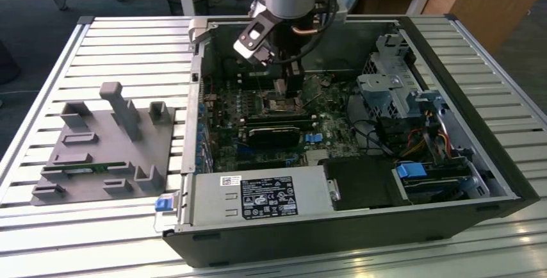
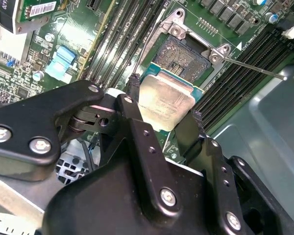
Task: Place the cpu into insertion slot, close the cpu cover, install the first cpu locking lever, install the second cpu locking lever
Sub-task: 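Place the cpu into insertion slot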
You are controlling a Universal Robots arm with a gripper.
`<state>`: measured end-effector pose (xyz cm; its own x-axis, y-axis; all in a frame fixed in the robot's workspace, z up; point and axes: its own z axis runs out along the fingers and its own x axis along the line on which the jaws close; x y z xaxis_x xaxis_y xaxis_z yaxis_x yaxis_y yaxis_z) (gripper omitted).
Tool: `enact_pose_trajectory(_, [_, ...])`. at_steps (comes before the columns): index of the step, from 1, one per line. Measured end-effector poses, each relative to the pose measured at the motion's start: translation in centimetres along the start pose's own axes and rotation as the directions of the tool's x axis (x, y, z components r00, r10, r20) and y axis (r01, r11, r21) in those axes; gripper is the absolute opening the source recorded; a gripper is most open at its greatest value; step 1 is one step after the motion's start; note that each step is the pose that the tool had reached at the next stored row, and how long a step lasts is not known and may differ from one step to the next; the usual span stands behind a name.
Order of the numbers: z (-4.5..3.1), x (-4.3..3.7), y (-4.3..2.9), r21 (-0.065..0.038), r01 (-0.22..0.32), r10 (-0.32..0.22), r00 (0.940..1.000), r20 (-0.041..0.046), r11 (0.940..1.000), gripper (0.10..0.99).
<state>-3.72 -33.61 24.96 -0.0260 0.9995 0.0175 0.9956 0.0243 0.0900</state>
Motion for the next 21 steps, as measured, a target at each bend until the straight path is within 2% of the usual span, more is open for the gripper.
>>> enact_pose_trajectory(5, [0.35, 0.08, -0.05, 0.000, 0.004, -0.004, 1.0000, 0.0005, 1.0000, 0.537])
enact_pose_trajectory(13, [1.77, 0.63, -0.45, 0.000, -0.002, 0.002, 1.0000, 0.0010, 1.0000, 0.537])
enact_pose_trajectory(21, [3.21, 0.85, -0.76, -0.001, -0.037, 0.037, 0.9993, 0.0044, 0.9993, 0.537])
